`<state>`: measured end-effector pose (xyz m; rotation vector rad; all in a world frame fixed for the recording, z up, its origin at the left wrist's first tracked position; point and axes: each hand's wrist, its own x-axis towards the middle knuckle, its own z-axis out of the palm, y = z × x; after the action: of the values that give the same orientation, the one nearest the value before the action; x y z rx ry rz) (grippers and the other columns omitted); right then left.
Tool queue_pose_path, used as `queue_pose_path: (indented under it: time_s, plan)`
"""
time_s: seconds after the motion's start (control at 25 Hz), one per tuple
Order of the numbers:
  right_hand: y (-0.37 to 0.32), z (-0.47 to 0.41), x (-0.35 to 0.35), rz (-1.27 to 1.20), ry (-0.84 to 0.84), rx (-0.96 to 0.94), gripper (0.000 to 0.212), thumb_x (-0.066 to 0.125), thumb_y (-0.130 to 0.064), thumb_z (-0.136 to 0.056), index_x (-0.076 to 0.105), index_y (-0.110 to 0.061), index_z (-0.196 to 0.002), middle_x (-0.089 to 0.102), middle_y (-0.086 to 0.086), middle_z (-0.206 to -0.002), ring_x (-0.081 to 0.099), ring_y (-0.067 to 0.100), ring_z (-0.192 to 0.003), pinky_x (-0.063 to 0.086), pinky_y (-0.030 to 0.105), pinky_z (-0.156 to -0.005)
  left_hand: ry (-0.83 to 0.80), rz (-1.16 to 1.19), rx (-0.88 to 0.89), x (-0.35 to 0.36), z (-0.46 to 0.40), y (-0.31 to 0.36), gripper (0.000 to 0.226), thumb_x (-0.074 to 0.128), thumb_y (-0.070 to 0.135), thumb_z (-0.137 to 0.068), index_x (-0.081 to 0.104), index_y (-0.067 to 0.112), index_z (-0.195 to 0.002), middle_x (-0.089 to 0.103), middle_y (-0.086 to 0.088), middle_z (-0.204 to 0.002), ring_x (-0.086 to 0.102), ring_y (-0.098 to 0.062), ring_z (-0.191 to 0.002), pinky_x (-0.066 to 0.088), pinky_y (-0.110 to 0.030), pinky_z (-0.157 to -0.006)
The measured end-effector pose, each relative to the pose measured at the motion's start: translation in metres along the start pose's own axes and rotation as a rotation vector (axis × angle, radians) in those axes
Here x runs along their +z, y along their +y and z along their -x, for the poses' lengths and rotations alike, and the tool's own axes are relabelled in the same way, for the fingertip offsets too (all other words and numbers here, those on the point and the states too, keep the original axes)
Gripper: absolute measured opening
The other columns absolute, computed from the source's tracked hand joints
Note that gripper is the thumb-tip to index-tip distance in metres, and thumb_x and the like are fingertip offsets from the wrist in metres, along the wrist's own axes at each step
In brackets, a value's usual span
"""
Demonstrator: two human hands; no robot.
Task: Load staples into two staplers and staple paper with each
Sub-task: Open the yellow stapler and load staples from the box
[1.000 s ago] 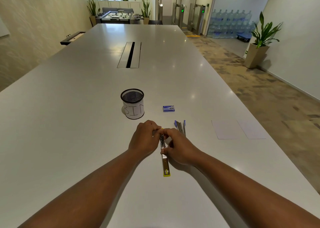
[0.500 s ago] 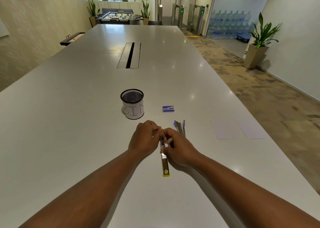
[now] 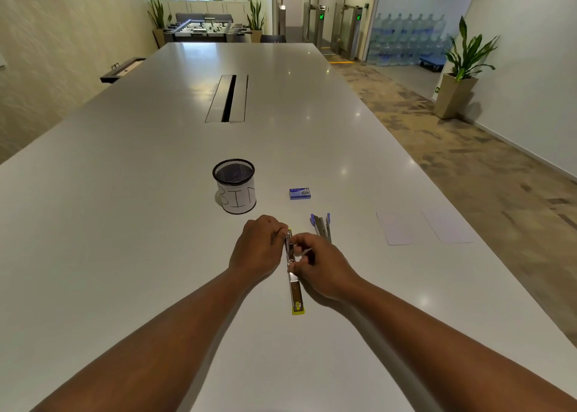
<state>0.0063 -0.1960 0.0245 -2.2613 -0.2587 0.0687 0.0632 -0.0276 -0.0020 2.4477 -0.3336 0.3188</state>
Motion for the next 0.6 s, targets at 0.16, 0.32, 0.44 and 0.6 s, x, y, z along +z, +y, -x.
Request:
queue_pose_path:
  time_s: [0.16,0.32,0.44,0.6]
  plan:
    - [-0.001,0.0,-0.001,0.0,-0.013,0.009,0.028,0.071,-0.022,-0.087,0.062,-0.033,-0.11,0.062,-0.014,-0.09,0.066,0.019,-0.078,0.059,0.048,-0.081,0.014,0.004,0.013,-0.003,0.001,0.003,0.031,0.05,0.038,-0.101,0.075,0.019,-0.103,0.071,0.002,-0.102,0.063,-0.012,-0.092,0.057,-0.036,-0.077]
    - [-0.008,0.0,-0.007,-0.031,0.024,-0.004,0.018,0.07,-0.021,-0.091,0.064,-0.026,-0.107,0.065,-0.008,-0.09,0.066,0.016,-0.081,0.058,0.043,-0.084,0.012,0.007,0.018,-0.004,0.001,0.003,0.028,0.051,0.033,-0.101,0.074,0.02,-0.111,0.071,0.003,-0.108,0.064,-0.015,-0.101,0.052,-0.03,-0.08]
    - [-0.013,-0.007,-0.025,-0.023,0.113,-0.036,0.021,0.069,-0.023,-0.093,0.068,-0.022,-0.115,0.068,-0.01,-0.091,0.067,0.01,-0.077,0.057,0.035,-0.08,0.028,0.071,-0.042,-0.003,-0.001,0.002,0.026,0.052,0.028,-0.101,0.072,0.019,-0.116,0.07,0.002,-0.115,0.063,-0.014,-0.107,0.044,-0.023,-0.085]
    - [0.003,-0.04,-0.055,0.014,0.283,0.022,0.015,0.067,-0.021,-0.093,0.073,-0.02,-0.107,0.072,-0.007,-0.089,0.068,0.012,-0.074,0.057,0.034,-0.078,0.025,0.275,-0.143,-0.007,-0.028,0.005,0.024,0.056,0.017,-0.101,0.067,0.013,-0.122,0.062,-0.003,-0.121,0.058,-0.012,-0.107,0.041,-0.012,-0.085]
